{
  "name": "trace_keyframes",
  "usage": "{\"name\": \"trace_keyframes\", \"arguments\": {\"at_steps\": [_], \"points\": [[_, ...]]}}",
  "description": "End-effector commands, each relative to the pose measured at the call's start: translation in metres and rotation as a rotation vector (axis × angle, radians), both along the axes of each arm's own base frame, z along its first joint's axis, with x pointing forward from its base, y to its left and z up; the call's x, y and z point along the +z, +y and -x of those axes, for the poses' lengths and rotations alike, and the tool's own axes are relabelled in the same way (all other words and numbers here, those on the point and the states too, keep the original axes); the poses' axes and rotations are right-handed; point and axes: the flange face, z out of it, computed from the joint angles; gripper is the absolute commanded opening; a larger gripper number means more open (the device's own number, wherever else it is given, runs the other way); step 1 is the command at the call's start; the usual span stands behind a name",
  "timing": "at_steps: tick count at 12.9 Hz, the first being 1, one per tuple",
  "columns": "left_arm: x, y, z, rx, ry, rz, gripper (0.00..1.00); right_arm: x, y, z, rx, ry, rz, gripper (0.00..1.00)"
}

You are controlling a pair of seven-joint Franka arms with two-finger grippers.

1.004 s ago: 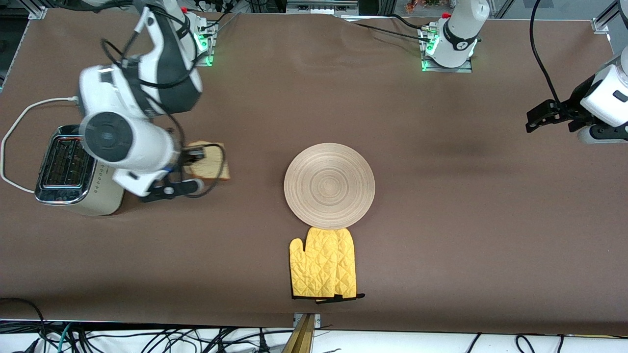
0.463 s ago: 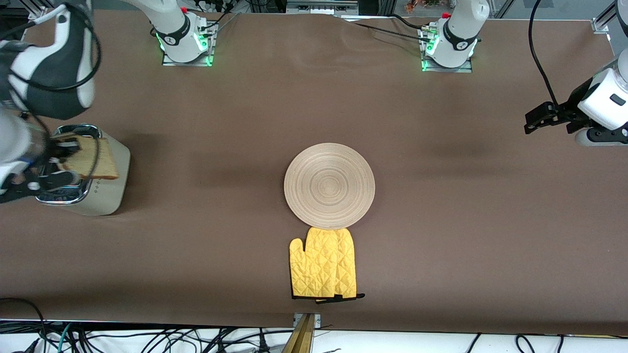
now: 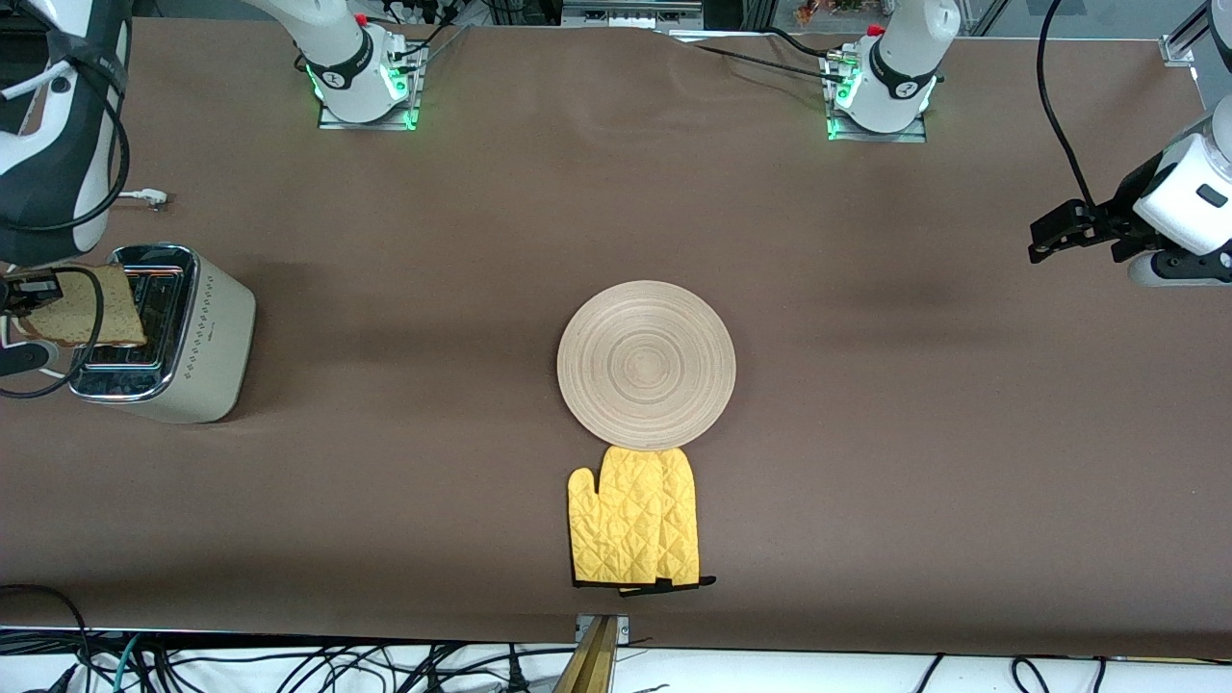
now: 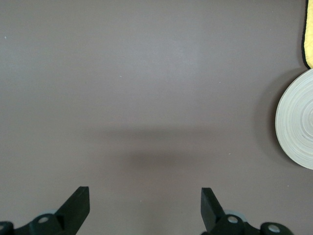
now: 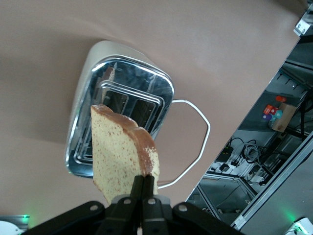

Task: Move plate and put bread in toaster
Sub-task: 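Lift the bread slice and carry it above the toaster, then lower the bread into the toaster slot with the right gripper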

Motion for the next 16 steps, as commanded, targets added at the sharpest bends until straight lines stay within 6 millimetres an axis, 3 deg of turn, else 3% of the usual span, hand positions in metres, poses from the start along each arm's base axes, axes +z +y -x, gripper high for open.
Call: {"name": "trace_keyframes", "arguments": {"at_steps": [1, 16], "points": [[0.006, -0.002, -0.003, -0.005, 0.000, 0.019, 1.00, -0.012, -0.012, -0.001, -0.056, -0.005, 0.042, 0.00], [0.006, -0.002, -0.003, -0.004, 0.002, 0.019, 1.00, -0.074, -0.007, -0.005, -0.201, 0.035, 0.115, 0.00]]}}
